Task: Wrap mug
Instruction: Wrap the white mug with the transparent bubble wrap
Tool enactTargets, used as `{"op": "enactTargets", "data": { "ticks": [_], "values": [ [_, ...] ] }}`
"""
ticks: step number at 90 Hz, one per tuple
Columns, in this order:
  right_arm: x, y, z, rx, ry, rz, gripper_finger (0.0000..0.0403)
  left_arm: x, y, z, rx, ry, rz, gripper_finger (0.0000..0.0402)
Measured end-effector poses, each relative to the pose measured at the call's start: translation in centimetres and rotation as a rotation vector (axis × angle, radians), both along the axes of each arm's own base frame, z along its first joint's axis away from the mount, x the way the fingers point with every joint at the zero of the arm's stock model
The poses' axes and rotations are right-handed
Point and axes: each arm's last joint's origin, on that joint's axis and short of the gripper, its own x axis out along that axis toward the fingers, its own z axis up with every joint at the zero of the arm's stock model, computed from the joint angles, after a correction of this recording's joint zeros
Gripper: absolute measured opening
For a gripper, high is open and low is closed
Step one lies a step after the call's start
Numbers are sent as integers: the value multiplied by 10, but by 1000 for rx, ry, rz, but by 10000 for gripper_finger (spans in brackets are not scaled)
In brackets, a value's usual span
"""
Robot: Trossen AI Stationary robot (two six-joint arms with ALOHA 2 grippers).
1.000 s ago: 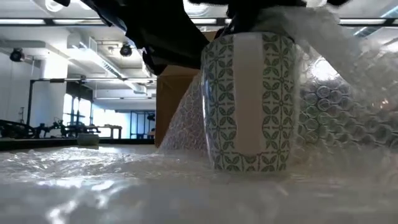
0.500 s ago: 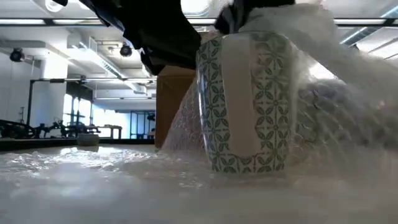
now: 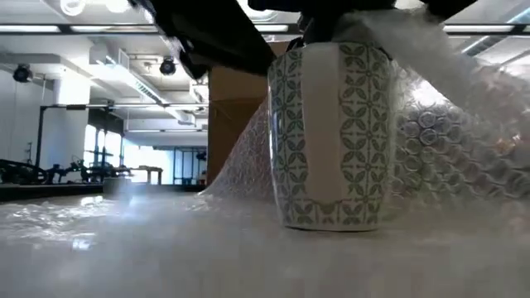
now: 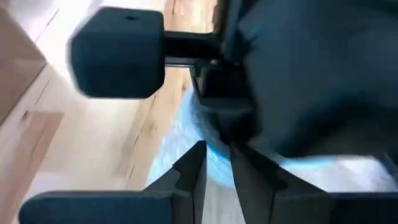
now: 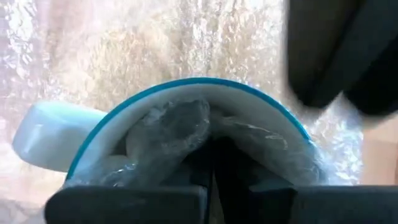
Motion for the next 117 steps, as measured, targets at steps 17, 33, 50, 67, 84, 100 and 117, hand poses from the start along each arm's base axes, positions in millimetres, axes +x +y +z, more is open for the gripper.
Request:
{"op": "enactTargets", "data": {
  "ticks": [17, 33, 50, 67, 84, 100, 117],
  "values": [
    [0, 0, 0, 8, -1, -24, 0, -47, -27, 8, -60, 261, 58, 59],
    [1, -1, 0, 4, -10, -14, 0, -95, -65, -6, -163, 356, 113, 59],
    [2, 0, 0, 0, -20, -2, 0, -134, -92, -30, -256, 415, 173, 67],
    [2, 0, 0, -1, -23, -9, 0, -157, -95, -48, -339, 510, 283, 137],
    [2, 0, 0, -2, -25, -11, 0, -171, -101, -68, -484, 534, 378, 217],
    [2, 0, 0, -4, -25, -4, 0, -177, -93, -96, -657, 488, 489, 256],
    [3, 0, 0, -4, -36, 4, 0, -178, -85, -110, -774, 345, 541, 259]
  ]
}}
